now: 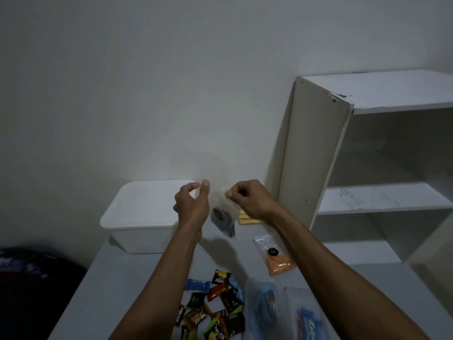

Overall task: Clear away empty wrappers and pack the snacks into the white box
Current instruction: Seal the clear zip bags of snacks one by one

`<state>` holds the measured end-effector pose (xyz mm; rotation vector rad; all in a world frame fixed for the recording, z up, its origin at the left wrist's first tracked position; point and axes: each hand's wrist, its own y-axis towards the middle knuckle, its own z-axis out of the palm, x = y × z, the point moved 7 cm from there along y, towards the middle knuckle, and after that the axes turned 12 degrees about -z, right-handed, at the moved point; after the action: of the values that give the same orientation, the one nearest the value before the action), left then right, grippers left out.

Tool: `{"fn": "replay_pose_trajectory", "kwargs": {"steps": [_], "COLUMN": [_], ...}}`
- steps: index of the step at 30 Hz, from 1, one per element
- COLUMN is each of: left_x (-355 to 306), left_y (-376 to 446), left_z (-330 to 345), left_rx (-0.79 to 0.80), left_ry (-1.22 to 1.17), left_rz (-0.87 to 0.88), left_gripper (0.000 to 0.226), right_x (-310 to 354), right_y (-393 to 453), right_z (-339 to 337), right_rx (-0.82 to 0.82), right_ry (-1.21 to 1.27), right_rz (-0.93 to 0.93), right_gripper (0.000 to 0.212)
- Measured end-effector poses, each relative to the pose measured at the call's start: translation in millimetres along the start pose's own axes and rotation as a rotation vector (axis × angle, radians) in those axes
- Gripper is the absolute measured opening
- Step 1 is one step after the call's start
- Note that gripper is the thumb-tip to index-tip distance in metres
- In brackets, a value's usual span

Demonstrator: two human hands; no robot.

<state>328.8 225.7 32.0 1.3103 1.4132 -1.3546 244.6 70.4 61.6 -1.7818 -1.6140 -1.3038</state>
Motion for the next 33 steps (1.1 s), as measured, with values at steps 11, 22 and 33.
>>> {"fn": "replay_pose_trajectory", "kwargs": {"steps": [11, 22, 33], "left_x": [4.0, 67.9, 106.6], "left_y": [-3.3, 7.4, 87.8], "left_z": [-3.3, 0.4, 60.0], "left_rx": [0.347, 0.265, 0.094], "left_ry": [-0.078, -0.054, 0.005], "left_rz": [0.050, -0.075, -0.142], "left_gripper": [0.008, 0.005, 0.004], "right_x": [20.6, -72.2, -178.6], "right_y": [-10.6, -62.8, 1.4], "right_z": [-24.6, 20.8, 30.3], "right_rx": [0.115, -0.347, -0.382], "right_ry": [0.130, 0.195, 0.187], "right_rz": [0.096, 0.197, 0.318], "right_gripper": [0.035, 0.007, 0.011]}}
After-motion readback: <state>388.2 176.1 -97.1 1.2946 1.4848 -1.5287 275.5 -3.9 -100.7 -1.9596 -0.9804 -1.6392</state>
